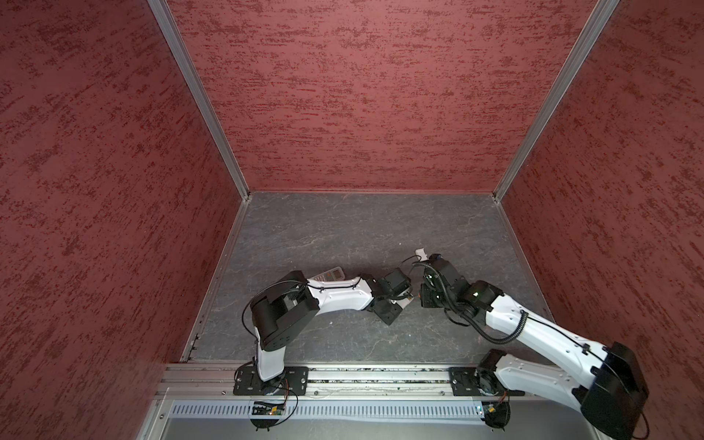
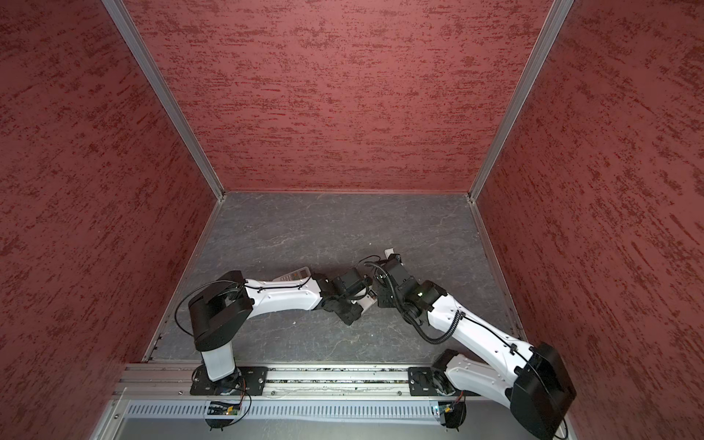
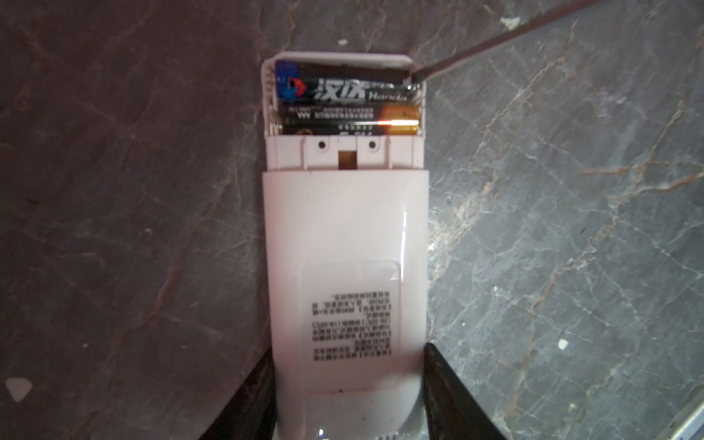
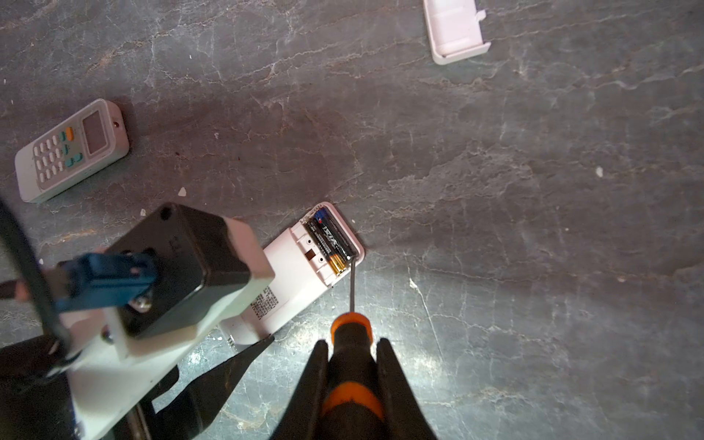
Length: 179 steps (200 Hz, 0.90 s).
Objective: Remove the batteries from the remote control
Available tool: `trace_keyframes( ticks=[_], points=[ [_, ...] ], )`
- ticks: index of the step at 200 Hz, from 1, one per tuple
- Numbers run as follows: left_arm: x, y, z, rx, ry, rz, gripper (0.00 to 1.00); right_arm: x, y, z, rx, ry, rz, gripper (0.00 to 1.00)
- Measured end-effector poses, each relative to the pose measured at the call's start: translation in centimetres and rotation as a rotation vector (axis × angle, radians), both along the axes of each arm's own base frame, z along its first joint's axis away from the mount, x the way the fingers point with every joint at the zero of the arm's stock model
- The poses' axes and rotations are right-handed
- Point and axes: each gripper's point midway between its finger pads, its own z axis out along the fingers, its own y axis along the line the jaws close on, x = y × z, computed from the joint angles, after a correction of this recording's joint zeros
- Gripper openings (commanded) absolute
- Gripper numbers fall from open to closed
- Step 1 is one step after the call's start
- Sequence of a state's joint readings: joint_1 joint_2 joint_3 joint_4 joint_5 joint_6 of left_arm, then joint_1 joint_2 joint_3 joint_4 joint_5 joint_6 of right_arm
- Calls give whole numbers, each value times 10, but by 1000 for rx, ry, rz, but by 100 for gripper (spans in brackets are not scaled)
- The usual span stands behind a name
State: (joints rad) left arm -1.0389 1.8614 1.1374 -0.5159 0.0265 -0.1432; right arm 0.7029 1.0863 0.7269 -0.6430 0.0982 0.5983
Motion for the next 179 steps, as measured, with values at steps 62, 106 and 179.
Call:
trace_keyframes(
  ticks=[62,106,179],
  points=[
    [0,0,0,4,4,9,29,1,1,-1,19,-8,0,0],
    [0,0,0,4,4,9,29,2,1,0,32,-13,-2,0],
    [0,0,0,7,5,9,29,2,1,1,39,-13,-3,0]
  ],
)
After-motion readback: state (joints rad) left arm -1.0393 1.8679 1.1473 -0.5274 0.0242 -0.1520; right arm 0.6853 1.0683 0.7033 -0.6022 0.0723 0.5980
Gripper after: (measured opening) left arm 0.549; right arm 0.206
